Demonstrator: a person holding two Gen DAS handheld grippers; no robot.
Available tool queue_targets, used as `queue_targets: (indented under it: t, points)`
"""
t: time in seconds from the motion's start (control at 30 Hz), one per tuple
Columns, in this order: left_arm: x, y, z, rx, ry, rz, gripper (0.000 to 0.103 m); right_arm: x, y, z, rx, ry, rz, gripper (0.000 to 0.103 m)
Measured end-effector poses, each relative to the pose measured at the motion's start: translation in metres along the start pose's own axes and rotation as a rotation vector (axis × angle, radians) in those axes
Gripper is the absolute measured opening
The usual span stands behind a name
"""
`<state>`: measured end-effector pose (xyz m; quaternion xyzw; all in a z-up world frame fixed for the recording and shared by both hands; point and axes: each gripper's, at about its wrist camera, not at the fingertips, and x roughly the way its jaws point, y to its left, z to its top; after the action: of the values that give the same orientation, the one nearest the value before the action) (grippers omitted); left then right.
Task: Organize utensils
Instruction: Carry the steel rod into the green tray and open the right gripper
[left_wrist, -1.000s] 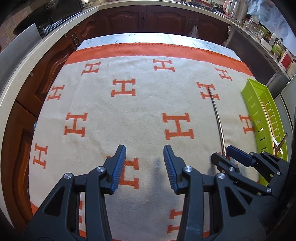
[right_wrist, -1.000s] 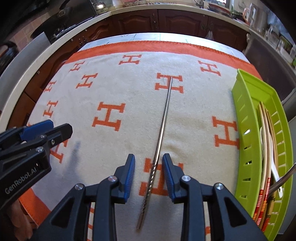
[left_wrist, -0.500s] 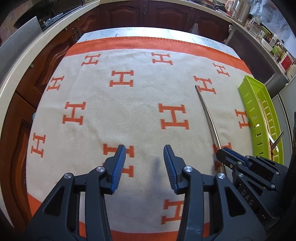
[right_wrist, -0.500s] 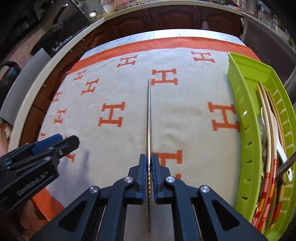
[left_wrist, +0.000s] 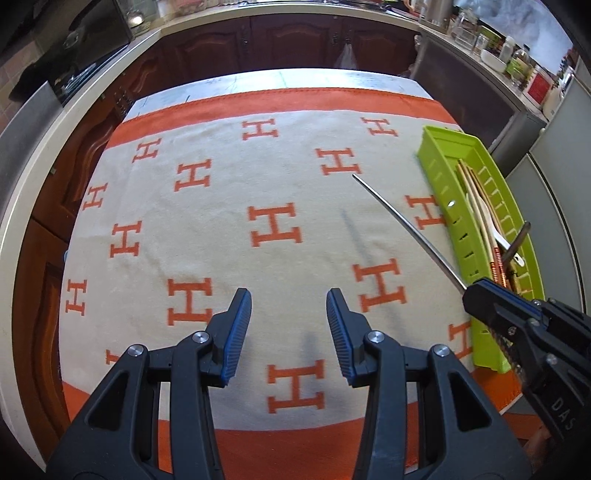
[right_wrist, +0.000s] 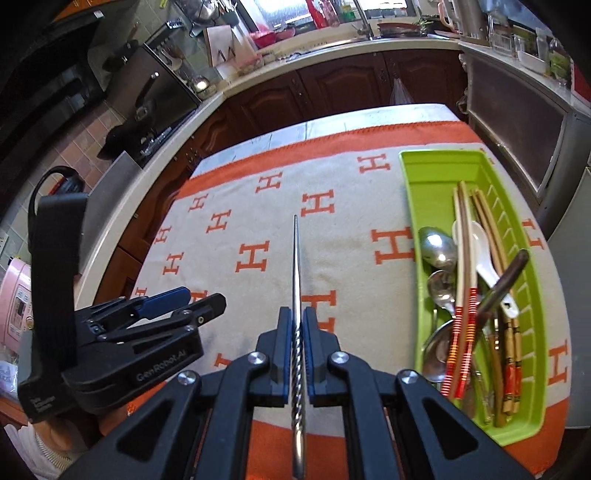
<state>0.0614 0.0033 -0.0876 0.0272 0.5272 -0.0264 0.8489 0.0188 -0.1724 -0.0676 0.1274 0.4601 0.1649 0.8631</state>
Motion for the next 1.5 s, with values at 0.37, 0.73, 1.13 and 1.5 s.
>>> queue_targets:
  t: [0.37, 0.73, 1.13, 1.5]
  points:
    - [-0.018, -0.039, 0.011, 0.047, -0.032, -0.009, 0.039, -0.065, -0.042, 0.007, 0.075, -0.158, -0.031, 0.005]
    - [-0.036, -0.097, 0.043, 0.115, -0.077, -0.050, 0.046, -0.086, -0.086, 0.021, 0.152, -0.223, -0.122, 0.005]
    - [-0.012, -0.133, 0.062, 0.133, -0.056, -0.070, 0.046, -0.039, -0.118, 0.030, 0.230, -0.133, -0.158, 0.006]
    - [0.001, -0.124, 0.059, 0.110, -0.033, -0.067, 0.046, -0.026, -0.117, 0.024, 0.237, -0.070, -0.138, 0.007]
